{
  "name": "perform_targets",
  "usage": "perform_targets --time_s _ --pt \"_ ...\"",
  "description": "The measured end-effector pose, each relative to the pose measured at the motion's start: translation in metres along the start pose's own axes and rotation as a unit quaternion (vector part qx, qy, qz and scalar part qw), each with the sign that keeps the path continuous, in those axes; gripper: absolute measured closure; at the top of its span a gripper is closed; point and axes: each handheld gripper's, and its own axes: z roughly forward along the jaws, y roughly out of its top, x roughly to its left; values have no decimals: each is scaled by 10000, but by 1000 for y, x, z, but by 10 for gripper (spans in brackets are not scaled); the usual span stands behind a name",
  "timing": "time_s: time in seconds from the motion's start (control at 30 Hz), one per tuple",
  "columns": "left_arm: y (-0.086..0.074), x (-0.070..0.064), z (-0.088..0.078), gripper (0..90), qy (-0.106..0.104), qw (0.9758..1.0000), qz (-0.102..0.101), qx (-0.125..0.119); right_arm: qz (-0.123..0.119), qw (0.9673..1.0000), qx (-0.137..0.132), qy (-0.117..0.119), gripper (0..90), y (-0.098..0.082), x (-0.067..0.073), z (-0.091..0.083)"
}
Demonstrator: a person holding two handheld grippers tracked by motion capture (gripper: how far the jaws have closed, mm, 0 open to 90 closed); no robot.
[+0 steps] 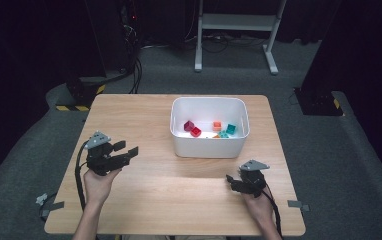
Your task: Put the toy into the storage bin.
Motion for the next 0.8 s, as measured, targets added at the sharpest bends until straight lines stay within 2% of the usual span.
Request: perform_targets --time_s 0.47,0.8 --pt "-12 2 -1 392 102 9999 14 65 0 10000 0 0 342 0 0 0" --pt "-23 5 -1 390 164 9998 -46 106 0 10000 0 -1 342 0 0 0"
